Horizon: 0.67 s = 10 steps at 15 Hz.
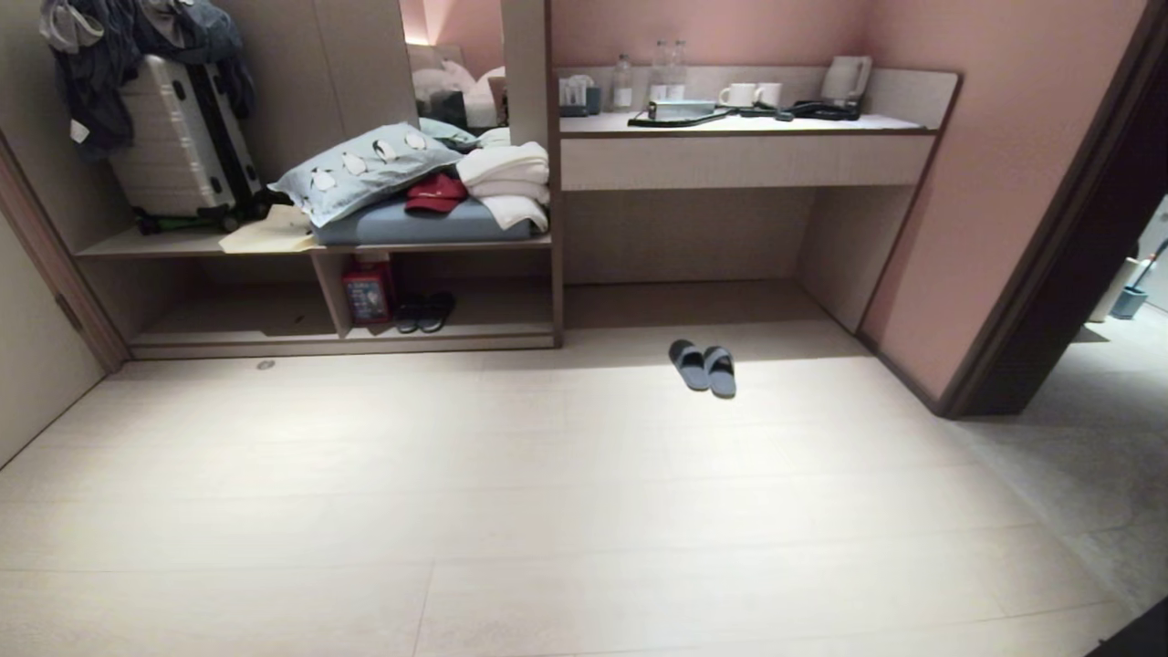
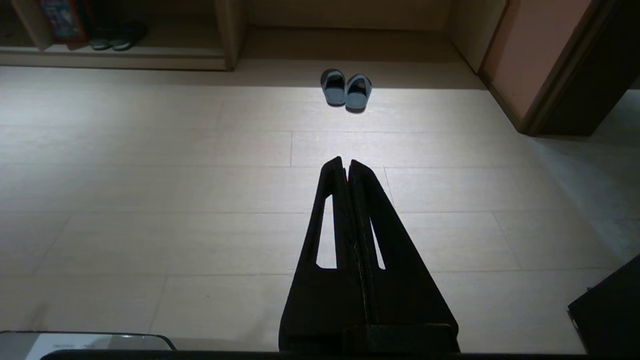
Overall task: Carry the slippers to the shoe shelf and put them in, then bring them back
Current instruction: Pick up the slippers on the floor
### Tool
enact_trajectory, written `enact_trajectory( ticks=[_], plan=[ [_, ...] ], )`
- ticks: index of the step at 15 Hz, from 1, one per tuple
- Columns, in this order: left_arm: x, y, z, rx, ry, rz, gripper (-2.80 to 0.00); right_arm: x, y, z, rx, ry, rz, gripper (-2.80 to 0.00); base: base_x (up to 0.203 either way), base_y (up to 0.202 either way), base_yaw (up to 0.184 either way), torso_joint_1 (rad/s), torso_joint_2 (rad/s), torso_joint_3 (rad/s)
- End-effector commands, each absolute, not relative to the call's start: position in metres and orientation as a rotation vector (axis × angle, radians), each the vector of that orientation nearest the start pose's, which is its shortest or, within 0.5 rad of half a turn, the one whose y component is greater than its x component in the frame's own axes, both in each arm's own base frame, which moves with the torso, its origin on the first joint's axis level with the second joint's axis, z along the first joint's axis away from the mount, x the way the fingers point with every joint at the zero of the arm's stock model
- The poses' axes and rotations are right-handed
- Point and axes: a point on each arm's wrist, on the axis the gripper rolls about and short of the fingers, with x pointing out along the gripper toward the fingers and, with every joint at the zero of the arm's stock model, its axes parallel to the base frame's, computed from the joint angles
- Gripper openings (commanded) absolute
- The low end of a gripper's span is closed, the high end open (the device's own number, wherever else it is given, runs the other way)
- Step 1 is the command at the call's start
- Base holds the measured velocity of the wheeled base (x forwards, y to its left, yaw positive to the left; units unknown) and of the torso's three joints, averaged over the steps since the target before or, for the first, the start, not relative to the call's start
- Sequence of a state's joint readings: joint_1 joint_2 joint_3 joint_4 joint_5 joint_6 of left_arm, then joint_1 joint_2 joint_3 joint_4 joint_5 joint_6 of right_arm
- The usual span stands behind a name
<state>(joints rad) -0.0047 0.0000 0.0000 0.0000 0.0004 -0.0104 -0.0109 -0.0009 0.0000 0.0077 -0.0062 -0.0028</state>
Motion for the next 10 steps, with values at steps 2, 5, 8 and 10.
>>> enact_trajectory(
  ticks=[2,5,8,10],
  plan=[
    [-0.0227,0.0001,0.0751,-0.011,0.002,-0.005,-2.8,-0.023,0.0001,0.0746,-0.003,0.005,-0.017,-2.8,0.196,0.0,0.001,0.002,0.0,0.006],
    [-0.0227,0.0001,0.0751,-0.011,0.002,-0.003,-2.8,-0.023,0.0001,0.0746,-0.003,0.005,-0.017,-2.8,0.194,0.0,-0.001,0.005,0.0,0.003],
    [-0.0227,0.0001,0.0751,-0.011,0.002,-0.003,-2.8,-0.023,0.0001,0.0746,-0.003,0.005,-0.017,-2.8,0.192,0.0,0.0,-0.002,0.0,0.003],
    [-0.0227,0.0001,0.0751,-0.011,0.002,-0.003,-2.8,-0.023,0.0001,0.0746,-0.003,0.005,-0.017,-2.8,0.195,0.0,-0.002,0.001,0.0,0.004]
  ],
)
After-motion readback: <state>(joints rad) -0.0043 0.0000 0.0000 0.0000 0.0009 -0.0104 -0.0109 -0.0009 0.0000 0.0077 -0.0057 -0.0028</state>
